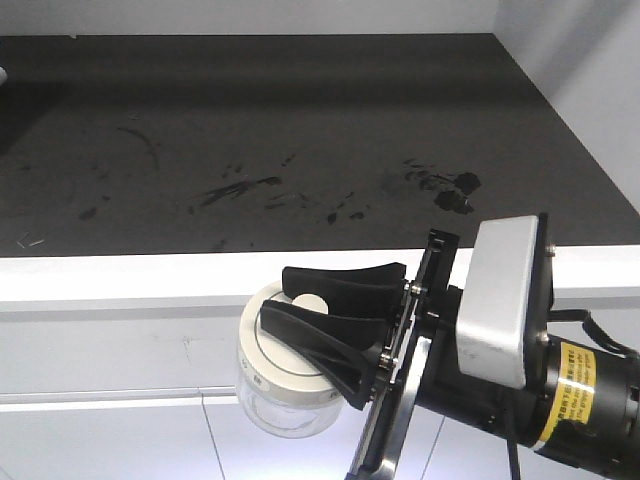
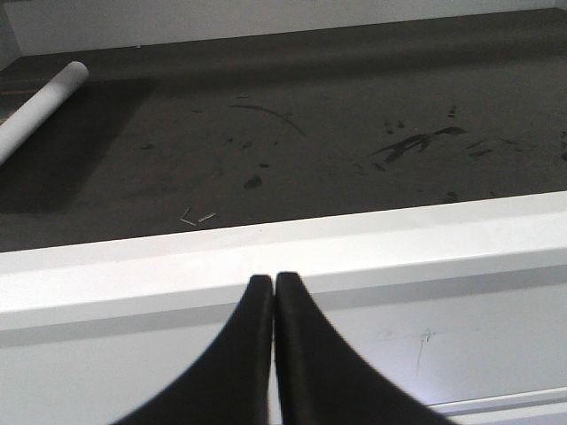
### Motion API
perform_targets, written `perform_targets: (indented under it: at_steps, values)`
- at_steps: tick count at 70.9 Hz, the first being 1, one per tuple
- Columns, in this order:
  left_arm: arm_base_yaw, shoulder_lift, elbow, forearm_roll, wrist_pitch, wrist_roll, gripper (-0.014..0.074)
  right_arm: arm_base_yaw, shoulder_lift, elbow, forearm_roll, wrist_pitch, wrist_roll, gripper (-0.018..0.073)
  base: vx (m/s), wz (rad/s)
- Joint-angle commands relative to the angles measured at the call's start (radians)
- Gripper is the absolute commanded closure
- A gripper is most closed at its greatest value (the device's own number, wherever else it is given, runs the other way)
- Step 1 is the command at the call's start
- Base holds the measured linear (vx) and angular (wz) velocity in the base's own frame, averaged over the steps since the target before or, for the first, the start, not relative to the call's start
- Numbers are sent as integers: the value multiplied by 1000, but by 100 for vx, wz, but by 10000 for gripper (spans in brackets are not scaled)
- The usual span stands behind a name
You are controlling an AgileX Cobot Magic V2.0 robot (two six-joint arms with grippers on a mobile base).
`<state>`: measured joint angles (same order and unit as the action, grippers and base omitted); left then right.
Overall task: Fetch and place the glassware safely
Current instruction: 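Hold the jar in the right gripper while the base turns away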
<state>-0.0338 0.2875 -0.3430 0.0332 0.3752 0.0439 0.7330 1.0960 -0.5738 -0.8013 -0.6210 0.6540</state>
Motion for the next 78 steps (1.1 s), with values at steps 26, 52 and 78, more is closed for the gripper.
perform_targets:
  at_steps: [26,52,78]
  values:
    - [-1,9,-27,-10,-65,-5,603,1,-25,-35,38,-81,-9,563,0,0]
    - [-1,9,-27,-10,-65,-5,603,1,-25,-35,38,-81,-9,563,-4,15]
    - [-1,9,-27,-9,-65,-5,603,1,-25,-35,38,-81,-9,563,-7,47]
